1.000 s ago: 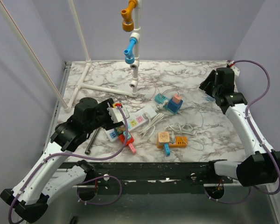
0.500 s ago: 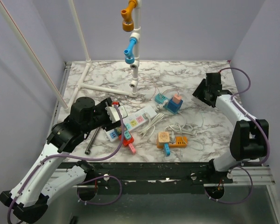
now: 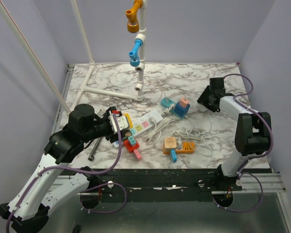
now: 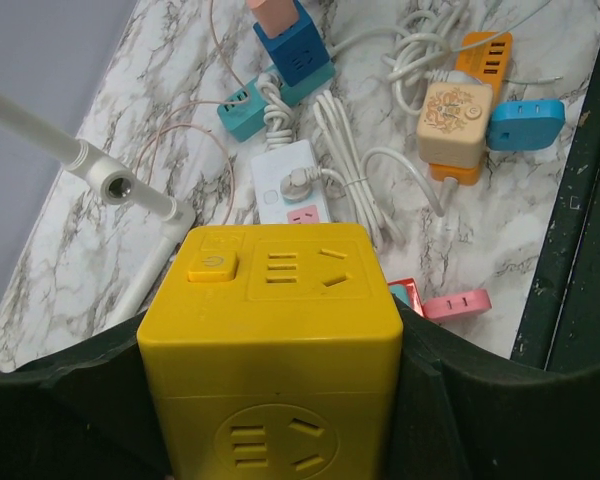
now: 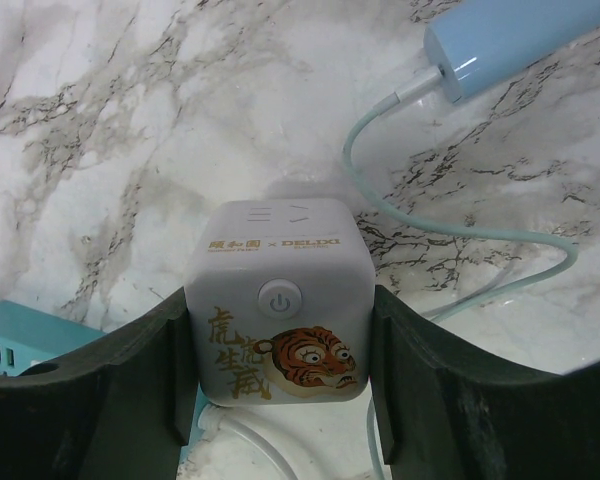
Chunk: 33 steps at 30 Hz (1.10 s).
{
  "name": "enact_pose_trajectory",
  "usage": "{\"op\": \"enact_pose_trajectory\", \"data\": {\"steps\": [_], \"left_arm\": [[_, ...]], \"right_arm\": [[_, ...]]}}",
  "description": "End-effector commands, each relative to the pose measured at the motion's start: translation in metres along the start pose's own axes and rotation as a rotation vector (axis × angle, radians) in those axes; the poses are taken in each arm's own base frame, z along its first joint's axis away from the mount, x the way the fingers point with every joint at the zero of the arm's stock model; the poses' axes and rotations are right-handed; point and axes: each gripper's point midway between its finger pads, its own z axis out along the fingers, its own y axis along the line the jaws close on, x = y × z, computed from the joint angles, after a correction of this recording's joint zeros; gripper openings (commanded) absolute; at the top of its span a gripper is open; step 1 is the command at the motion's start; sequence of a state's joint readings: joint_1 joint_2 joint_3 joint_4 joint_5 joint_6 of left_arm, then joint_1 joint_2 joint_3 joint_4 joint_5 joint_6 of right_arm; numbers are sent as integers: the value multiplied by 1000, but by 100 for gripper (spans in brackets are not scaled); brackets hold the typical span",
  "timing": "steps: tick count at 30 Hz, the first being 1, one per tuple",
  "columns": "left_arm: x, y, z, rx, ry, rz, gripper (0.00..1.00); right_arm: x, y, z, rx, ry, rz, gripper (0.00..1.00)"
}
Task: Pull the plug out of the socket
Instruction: Place the plug at the center of the board, then remove the plug from the socket.
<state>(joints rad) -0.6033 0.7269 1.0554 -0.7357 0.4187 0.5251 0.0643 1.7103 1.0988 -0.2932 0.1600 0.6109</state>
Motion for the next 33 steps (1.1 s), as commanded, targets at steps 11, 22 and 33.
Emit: {"op": "enact_pose_trajectory", "data": {"steps": [11, 22, 33], "left_arm": [[-57, -5, -15, 43, -211, 35, 0], [-84, -22, -33, 143, -285, 50, 0], [-135, -13, -54, 95, -482, 80, 0]], "right_arm": [[-51, 31, -75, -127, -152, -14, 87], [-53, 61, -206, -354, -257, -87, 100], [9, 115, -283, -876, -125, -213, 100]]}}
